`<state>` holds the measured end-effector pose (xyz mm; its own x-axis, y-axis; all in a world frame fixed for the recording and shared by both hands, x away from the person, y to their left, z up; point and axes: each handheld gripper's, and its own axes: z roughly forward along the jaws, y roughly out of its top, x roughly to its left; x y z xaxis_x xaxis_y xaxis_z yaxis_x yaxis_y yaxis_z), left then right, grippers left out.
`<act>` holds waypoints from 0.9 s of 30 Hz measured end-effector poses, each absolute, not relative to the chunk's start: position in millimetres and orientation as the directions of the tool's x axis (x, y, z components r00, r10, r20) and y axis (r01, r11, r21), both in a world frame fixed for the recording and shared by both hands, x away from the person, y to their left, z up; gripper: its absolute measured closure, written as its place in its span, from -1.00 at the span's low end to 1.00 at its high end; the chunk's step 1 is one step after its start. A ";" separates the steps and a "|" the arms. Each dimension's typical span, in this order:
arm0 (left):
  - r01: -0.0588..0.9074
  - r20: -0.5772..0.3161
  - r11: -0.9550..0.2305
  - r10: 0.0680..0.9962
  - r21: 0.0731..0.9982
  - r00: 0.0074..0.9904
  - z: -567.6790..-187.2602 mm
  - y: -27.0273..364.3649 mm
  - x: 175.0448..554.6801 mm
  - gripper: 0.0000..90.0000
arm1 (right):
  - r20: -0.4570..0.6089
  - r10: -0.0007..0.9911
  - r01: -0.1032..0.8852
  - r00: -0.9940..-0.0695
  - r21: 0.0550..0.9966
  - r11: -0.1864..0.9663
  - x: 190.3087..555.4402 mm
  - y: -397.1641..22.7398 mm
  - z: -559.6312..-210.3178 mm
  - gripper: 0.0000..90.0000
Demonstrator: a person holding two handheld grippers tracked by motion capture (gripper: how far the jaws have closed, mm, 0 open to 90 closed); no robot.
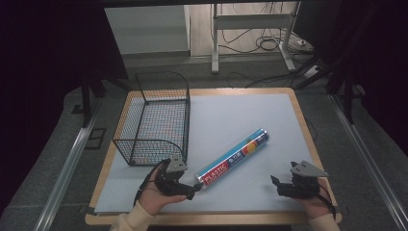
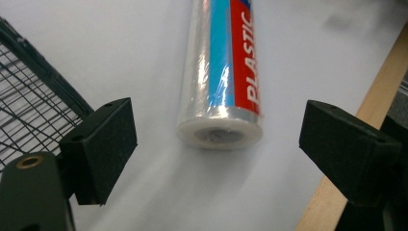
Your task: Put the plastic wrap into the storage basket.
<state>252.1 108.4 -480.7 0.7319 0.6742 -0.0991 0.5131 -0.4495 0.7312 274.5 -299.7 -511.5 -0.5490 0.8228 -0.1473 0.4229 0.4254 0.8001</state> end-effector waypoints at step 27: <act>0.548 -0.091 -0.506 0.674 0.666 0.733 -457.8 78.5 270.5 -0.69 | -0.143 0.826 0.427 -0.545 0.801 0.421 274.2 -299.6 -511.4 -0.75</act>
